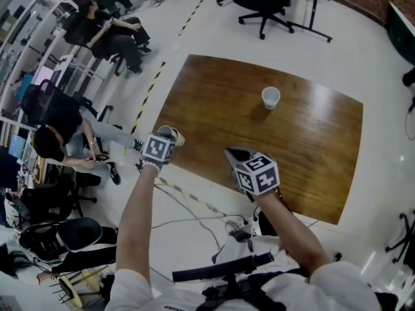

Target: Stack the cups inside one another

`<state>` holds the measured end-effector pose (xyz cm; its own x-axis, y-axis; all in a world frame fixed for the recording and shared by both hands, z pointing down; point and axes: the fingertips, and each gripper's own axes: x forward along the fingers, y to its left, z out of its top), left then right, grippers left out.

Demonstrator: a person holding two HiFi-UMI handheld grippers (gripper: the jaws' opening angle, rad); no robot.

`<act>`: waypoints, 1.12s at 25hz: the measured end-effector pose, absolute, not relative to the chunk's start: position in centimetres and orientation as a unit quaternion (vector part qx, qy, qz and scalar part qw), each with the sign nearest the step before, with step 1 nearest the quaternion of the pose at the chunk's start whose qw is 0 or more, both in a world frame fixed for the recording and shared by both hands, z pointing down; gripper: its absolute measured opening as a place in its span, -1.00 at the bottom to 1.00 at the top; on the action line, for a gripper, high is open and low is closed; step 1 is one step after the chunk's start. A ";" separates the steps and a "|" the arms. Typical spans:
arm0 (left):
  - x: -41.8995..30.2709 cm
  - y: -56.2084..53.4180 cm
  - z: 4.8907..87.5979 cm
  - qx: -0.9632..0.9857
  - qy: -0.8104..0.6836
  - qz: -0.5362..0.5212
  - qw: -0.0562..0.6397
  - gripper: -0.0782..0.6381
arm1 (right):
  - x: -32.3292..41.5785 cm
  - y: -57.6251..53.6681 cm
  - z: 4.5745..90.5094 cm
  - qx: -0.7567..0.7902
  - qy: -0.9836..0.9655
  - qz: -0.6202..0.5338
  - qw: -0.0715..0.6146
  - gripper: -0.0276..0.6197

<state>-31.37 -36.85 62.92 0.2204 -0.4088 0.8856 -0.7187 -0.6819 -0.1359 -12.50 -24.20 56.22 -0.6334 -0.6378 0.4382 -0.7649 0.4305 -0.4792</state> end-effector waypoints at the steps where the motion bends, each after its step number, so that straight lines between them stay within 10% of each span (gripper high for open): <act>1: -31.5 -36.9 63.1 0.766 -0.368 0.504 0.154 -0.74 | -12.5 -24.2 56.3 0.418 -0.839 0.334 0.096 -0.87; 28: -31.3 -36.6 65.4 0.761 -0.367 0.505 0.176 -0.73 | -10.8 -23.2 58.2 0.432 -0.825 0.350 0.100 -0.87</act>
<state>-31.34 -36.63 65.44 0.2213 -0.3816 0.8974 -0.7366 -0.6685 -0.1026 -10.79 -23.22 58.16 -0.6068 -0.6432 0.4670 -0.7827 0.3811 -0.4922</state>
